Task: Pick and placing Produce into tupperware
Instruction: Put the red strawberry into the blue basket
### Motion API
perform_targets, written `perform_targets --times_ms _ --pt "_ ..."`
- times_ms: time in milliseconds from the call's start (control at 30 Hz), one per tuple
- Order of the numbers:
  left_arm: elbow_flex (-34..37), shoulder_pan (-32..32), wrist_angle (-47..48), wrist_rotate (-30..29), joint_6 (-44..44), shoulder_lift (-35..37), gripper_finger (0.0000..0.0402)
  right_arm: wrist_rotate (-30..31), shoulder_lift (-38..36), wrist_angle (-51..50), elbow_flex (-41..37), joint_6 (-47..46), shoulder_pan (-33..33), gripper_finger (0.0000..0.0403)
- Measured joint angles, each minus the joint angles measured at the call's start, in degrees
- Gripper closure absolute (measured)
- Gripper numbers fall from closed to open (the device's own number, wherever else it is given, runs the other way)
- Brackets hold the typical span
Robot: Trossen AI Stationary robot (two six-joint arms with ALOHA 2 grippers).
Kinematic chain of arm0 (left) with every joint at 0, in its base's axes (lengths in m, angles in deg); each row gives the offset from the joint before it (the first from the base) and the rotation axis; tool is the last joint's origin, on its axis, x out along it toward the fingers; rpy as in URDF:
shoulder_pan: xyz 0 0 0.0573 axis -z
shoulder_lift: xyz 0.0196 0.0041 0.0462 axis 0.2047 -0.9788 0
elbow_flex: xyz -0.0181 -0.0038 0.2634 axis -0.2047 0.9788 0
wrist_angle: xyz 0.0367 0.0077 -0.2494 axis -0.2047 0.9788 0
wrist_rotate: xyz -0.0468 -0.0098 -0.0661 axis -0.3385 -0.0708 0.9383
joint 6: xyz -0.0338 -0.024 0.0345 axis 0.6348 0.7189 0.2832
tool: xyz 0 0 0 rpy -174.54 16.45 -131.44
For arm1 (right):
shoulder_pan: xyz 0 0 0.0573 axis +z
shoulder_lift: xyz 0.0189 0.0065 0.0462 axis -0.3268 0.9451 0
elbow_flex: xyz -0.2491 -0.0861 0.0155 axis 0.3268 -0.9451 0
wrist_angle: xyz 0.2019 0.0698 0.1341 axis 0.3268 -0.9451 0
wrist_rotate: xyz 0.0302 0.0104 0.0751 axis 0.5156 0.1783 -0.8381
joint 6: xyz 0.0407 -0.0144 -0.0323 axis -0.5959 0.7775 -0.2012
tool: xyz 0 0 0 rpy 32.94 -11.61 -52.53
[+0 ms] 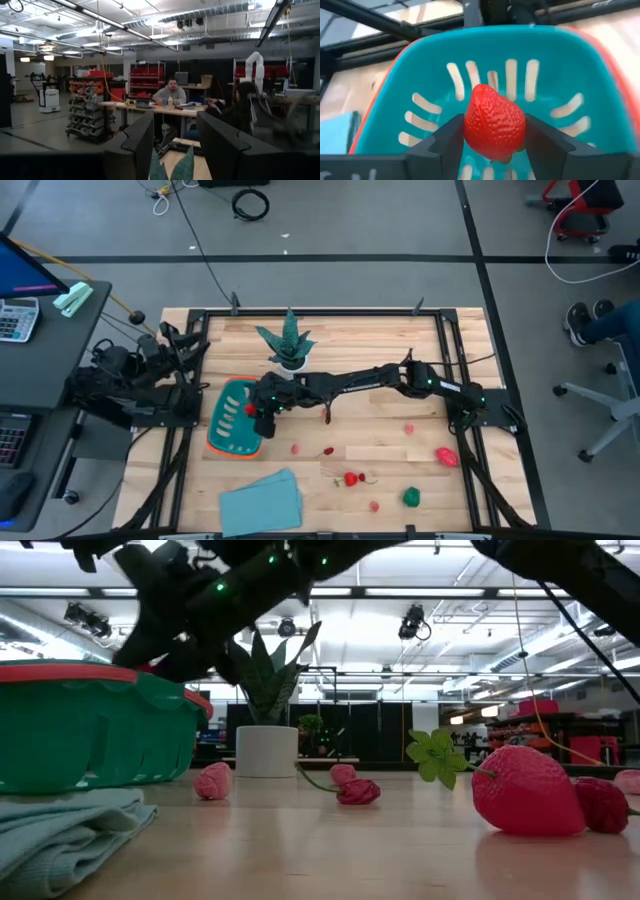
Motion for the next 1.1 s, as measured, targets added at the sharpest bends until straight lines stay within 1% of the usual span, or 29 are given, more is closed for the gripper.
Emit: perform_targets --times_ms 67,167,233,467,600,767,900,1100 --pt "0.09 -0.02 0.47 0.0 -0.02 -0.25 0.0248 -0.51 0.85 1.87 0.0 -0.11 -0.03 0.0212" --pt "0.04 -0.02 0.09 0.0 -0.04 -0.91 0.0246 -3.4 2.13 7.18 0.02 -0.1 -0.04 0.0212" --pt "0.04 -0.04 -0.35 0.0 -0.04 -1.23 0.0244 -4.3 2.88 8.38 0.02 -0.16 -0.05 0.0212" --pt "0.04 -0.04 -0.14 0.0 -0.07 -1.23 0.0248 -4.48 3.23 6.56 0.02 -0.16 -0.75 0.0212" --pt "0.04 -0.04 0.01 0.0 -0.09 -1.23 0.0246 -4.46 3.21 6.31 0.02 1.45 -1.16 0.0212" --pt "0.04 -0.04 0.31 0.0 -0.09 -1.23 0.0245 -4.46 3.19 3.33 0.02 4.87 -1.1 0.0211" --pt "0.04 -0.04 1.5 -0.01 -0.08 -1.21 0.0248 -4.39 3.19 3.55 0.02 7.46 -0.88 0.0199" --pt "0.04 -0.04 3.46 -0.02 -0.04 -1.21 0.0244 -2.89 3.0 3.66 0.02 9.65 -0.88 0.0171"
